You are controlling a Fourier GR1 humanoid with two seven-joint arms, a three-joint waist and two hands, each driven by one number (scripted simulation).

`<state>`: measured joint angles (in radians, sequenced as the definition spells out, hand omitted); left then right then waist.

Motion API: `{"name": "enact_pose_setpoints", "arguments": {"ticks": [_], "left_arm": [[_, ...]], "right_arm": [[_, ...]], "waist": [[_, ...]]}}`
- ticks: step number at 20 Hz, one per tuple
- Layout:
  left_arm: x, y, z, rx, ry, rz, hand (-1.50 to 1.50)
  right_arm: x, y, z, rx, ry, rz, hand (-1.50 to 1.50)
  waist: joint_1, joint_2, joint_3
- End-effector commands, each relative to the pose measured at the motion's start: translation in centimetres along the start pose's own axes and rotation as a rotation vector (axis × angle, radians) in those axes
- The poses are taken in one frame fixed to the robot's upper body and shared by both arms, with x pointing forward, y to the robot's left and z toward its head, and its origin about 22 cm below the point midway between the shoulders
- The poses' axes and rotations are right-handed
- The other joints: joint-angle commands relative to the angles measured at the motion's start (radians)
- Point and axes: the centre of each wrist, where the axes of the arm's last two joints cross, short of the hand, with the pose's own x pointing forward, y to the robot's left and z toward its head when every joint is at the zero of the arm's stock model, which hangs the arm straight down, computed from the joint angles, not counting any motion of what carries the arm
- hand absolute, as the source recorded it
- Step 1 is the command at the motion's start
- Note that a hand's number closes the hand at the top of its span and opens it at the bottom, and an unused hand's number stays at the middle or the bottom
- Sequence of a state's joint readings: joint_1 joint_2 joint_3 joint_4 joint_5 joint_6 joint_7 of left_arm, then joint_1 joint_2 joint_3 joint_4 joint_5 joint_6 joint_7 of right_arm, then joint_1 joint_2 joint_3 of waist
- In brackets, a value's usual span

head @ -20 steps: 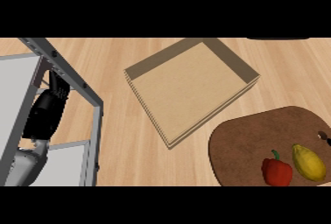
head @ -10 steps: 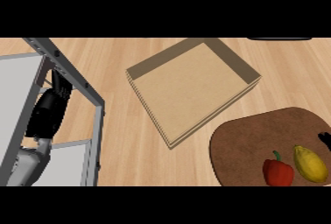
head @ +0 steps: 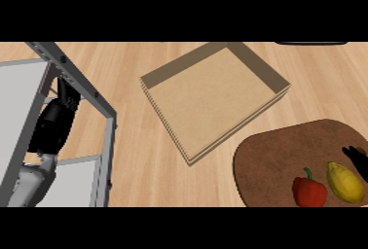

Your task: Pick the lemon from the cutting board and place it in the cardboard box

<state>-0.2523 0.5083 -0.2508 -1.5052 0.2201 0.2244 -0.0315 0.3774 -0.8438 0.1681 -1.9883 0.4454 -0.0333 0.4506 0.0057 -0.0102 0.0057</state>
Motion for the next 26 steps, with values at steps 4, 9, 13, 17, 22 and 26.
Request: {"name": "enact_pose_setpoints", "arguments": {"ticks": [4, 9, 13, 17, 22, 26], "left_arm": [[0.0, -6.0, 0.1, -0.222, 0.049, 0.064, 0.00], [-1.2, -6.4, 1.9, -0.246, 0.054, 0.073, 0.00], [-1.0, -6.1, 1.6, -0.235, 0.066, 0.077, 0.00], [-0.3, -5.7, 0.6, -0.231, 0.061, 0.065, 0.00], [0.4, -6.2, -0.1, -0.241, 0.043, 0.066, 0.00], [-0.4, -5.8, 1.4, -0.239, 0.056, 0.078, 0.00]], "right_arm": [[-0.6, 0.5, -1.5, 0.057, 0.017, 0.043, -1.50], [-0.9, 2.6, -0.9, 0.070, 0.037, 0.026, -1.50], [-0.4, 3.2, -2.4, 0.081, 0.046, 0.042, -1.50], [0.0, 2.2, -3.5, 0.059, 0.059, 0.082, -1.50], [-0.4, 4.4, -4.2, 0.073, 0.067, 0.113, -1.50], [-1.6, 4.7, -4.1, 0.110, 0.067, 0.106, 1.50]], "waist": [[-0.019, 0.017, -0.005], [-0.030, 0.013, -0.005], [-0.014, 0.015, -0.005], [-0.016, 0.016, -0.006], [-0.021, 0.017, -0.005], [-0.017, 0.013, -0.006]]}}
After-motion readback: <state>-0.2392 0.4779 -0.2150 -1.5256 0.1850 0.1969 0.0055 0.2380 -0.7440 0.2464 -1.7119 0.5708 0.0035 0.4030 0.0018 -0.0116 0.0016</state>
